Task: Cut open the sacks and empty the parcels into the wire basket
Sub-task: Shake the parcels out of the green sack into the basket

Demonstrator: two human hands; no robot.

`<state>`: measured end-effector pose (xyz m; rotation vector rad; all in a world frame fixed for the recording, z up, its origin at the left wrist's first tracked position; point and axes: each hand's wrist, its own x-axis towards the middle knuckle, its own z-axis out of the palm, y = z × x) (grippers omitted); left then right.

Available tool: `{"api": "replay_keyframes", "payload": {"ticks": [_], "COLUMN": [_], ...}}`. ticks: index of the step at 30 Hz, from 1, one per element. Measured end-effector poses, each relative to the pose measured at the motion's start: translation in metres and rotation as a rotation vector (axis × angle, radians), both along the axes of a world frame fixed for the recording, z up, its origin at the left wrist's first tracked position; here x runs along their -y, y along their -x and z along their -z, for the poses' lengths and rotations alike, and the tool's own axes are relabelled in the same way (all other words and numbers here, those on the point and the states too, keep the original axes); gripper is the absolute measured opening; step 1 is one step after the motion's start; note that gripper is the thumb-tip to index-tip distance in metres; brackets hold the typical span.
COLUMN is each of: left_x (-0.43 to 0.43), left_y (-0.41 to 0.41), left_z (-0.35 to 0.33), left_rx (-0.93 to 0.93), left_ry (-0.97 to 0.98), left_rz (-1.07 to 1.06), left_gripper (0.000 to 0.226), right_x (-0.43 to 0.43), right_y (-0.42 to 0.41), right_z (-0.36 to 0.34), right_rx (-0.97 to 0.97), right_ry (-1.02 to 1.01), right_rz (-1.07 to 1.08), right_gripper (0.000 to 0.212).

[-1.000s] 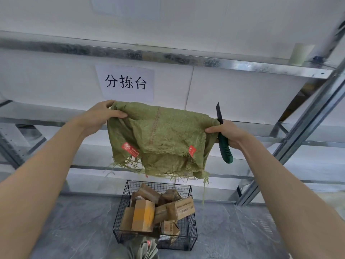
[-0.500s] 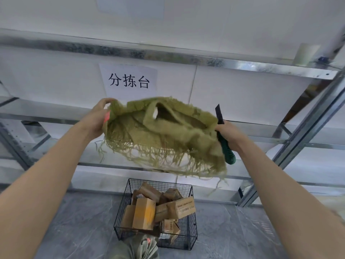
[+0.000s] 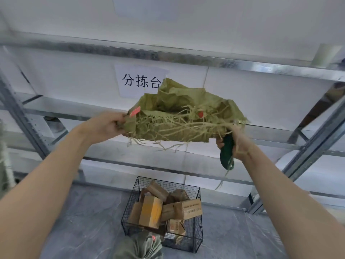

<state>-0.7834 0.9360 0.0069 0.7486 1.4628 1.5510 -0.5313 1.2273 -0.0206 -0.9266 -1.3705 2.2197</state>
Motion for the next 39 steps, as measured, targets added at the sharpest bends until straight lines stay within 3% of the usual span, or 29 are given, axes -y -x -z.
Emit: {"api": "replay_keyframes", "payload": {"ticks": [2,5,7,13,17,23,27,39], "left_x": [0.011,0.024,0.03,0.058,0.088,0.158,0.206,0.358], "left_y": [-0.004,-0.004,-0.01,-0.026,-0.035,-0.049,-0.054,-0.049], "left_z": [0.003,0.015,0.019,0.033,0.047,0.057,0.059,0.068], "left_rx": [0.136,0.355,0.393,0.063,-0.12,-0.175,-0.239,-0.202], "left_ry": [-0.08,-0.192,-0.194,0.059,0.237,0.376,0.474,0.452], "left_rz": [-0.067,-0.27,-0.306,-0.43,-0.576,-0.517,-0.669,-0.895], "left_gripper": [0.039,0.058,0.044,0.014,0.016,0.017,0.012,0.009], "right_x": [-0.002,0.0,0.004,0.024,0.045,0.098,0.144,0.299], "right_y": [-0.001,0.001,0.01,0.039,0.061,0.095,0.117,0.158], "right_z": [0.004,0.012,0.017,0.037,0.052,0.066,0.067,0.07], "right_rx": [-0.072,-0.097,-0.035,0.167,0.25,0.312,0.324,0.299], "right_ry": [0.111,0.119,0.068,-0.012,-0.09,-0.174,-0.192,-0.194], "right_rz": [-0.076,-0.152,-0.189,-0.218,-0.258,-0.34,-0.411,-0.508], "right_gripper": [0.028,0.02,0.009,0.012,0.018,0.024,0.018,0.011]}}
